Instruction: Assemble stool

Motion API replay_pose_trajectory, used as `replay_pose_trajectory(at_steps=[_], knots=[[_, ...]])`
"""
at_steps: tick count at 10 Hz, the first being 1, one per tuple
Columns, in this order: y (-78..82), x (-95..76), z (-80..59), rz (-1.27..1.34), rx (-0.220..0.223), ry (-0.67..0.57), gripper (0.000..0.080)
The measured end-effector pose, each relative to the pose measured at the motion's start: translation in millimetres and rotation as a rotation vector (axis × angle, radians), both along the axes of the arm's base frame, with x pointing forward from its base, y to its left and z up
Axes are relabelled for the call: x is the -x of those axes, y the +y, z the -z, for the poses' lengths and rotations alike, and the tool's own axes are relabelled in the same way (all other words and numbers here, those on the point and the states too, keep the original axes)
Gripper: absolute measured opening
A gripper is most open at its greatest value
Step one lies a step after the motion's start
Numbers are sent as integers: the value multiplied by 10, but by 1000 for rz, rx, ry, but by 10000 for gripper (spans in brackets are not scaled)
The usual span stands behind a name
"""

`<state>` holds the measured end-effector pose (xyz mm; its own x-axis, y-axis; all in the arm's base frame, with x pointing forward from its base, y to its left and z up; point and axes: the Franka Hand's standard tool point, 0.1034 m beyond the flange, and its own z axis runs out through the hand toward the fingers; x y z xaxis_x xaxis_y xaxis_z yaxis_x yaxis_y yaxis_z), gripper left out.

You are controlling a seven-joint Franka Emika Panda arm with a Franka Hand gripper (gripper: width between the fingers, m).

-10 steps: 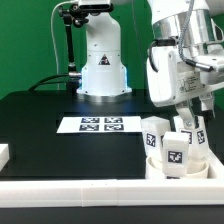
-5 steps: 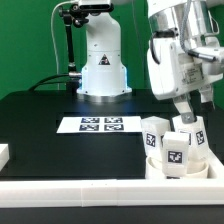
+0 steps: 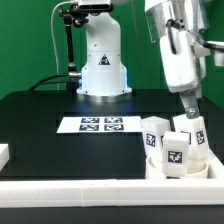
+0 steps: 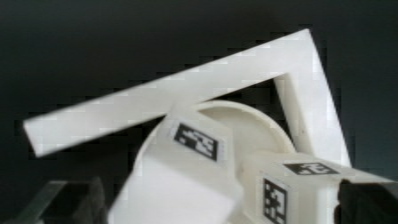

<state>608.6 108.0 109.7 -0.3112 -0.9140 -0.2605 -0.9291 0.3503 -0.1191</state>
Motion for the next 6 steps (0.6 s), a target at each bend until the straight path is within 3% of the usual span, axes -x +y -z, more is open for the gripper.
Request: replay_pose_trajectory(at_steps=[3, 6], knots=[[-89, -71, -112, -457, 110, -6, 649], [-88, -91, -137, -646, 142, -32, 649]])
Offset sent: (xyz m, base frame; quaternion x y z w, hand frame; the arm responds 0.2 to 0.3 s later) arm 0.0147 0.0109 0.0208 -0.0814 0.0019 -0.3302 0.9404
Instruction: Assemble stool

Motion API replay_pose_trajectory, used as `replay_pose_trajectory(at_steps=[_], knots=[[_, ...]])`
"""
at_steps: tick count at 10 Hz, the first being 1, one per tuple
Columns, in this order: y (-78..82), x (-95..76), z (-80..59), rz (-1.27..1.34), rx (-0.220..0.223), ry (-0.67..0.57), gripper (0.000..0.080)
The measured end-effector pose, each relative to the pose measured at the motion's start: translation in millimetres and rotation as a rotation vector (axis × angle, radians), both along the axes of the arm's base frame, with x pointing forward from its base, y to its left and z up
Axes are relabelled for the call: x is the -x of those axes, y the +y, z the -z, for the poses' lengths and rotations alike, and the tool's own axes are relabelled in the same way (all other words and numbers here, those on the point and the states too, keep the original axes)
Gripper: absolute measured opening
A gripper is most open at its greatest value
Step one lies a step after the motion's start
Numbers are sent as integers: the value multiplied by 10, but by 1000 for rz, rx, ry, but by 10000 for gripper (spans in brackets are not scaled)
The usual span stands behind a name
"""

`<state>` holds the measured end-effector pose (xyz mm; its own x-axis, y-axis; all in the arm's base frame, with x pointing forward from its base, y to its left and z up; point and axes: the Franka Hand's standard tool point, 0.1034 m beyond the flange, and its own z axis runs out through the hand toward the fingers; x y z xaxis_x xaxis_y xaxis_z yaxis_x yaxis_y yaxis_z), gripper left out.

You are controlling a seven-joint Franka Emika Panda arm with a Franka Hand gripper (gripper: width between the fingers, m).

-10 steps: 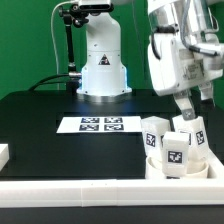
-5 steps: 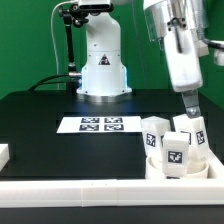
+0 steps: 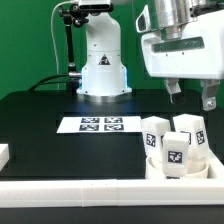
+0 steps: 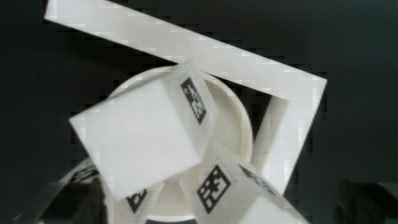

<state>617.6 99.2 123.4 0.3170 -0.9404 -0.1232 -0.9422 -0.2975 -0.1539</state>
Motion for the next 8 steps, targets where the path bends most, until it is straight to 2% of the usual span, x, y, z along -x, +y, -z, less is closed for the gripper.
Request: replay_pose_trajectory(at_steps=[3, 4, 6, 7, 8], knots=[[-16, 8, 2, -282, 40, -37, 649], [-22, 31, -2, -451, 90, -28, 649], [-46, 36, -5, -742, 157, -41, 649], [-66, 47, 15, -898, 179, -46, 649], [-71, 44, 14, -911, 181, -49, 649]])
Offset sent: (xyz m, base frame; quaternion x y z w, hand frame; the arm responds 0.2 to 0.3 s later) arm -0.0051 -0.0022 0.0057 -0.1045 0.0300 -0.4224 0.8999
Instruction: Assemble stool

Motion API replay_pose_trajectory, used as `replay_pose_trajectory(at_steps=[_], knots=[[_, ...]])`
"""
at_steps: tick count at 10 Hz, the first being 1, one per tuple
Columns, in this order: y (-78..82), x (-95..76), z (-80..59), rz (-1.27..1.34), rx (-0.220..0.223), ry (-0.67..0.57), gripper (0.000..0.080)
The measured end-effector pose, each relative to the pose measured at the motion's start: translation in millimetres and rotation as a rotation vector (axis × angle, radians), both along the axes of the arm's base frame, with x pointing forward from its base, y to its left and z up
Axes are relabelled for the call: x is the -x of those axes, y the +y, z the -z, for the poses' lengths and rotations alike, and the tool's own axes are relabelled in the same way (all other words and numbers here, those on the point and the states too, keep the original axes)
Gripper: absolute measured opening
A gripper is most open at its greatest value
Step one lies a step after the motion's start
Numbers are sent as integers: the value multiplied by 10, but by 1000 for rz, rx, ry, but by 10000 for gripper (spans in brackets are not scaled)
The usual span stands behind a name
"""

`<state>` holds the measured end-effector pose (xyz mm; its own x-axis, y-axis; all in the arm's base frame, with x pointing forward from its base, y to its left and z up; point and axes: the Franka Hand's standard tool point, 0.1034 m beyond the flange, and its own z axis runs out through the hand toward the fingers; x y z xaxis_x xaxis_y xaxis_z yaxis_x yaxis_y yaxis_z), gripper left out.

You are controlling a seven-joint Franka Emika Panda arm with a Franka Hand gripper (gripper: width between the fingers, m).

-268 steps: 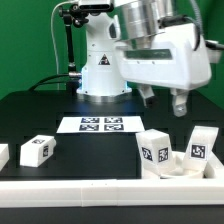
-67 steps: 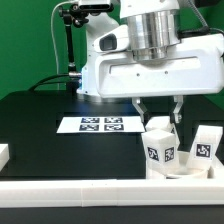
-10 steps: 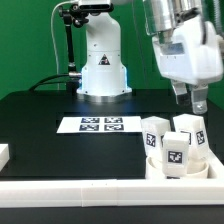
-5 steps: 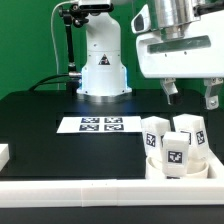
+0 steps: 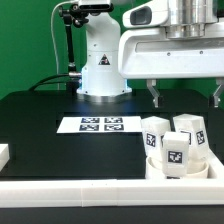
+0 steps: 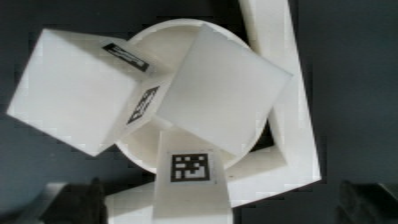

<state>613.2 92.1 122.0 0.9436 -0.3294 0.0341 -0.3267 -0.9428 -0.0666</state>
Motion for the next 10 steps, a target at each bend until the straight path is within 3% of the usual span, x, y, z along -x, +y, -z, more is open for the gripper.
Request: replay_pose_trajectory(at_steps=[3, 7, 10], knots=[[-35, -2, 2, -271, 27, -11, 649], [279, 53, 86, -750, 53, -43, 649], [211, 52, 96, -869, 77, -39, 649]])
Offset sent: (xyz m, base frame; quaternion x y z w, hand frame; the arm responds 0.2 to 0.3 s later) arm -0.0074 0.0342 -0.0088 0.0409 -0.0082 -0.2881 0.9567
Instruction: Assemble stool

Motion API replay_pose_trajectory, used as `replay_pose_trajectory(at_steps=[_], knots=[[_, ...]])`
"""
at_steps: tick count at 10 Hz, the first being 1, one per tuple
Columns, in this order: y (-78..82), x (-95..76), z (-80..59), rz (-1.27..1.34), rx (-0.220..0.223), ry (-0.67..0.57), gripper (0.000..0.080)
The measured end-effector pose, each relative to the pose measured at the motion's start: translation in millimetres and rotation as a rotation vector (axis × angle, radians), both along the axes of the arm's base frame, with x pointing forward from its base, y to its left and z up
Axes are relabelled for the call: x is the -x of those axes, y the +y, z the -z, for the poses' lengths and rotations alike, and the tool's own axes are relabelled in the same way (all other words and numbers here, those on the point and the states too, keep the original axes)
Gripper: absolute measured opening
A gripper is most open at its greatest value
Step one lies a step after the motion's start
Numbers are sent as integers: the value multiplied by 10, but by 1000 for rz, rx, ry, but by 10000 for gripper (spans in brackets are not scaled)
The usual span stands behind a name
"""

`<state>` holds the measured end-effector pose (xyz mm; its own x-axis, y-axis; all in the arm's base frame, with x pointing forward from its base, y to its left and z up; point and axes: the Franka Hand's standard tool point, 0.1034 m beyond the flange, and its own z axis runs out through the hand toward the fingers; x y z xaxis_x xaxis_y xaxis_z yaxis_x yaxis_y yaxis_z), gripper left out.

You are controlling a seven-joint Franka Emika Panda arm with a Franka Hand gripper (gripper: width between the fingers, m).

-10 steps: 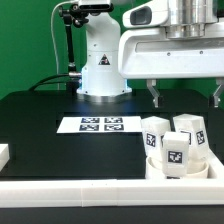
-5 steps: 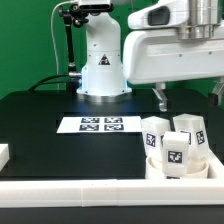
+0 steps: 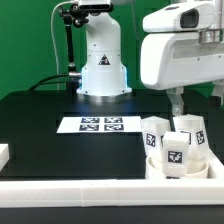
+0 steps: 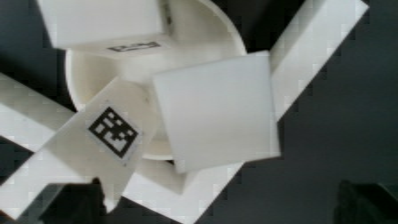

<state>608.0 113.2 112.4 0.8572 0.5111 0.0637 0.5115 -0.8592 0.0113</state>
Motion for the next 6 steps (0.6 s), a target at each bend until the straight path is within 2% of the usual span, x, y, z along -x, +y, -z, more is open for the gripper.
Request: replay_pose_trajectory(at_steps=[2, 6], knots=[[16, 29, 78, 9, 2, -21, 649], [-51, 80, 254, 13, 22, -34, 649]])
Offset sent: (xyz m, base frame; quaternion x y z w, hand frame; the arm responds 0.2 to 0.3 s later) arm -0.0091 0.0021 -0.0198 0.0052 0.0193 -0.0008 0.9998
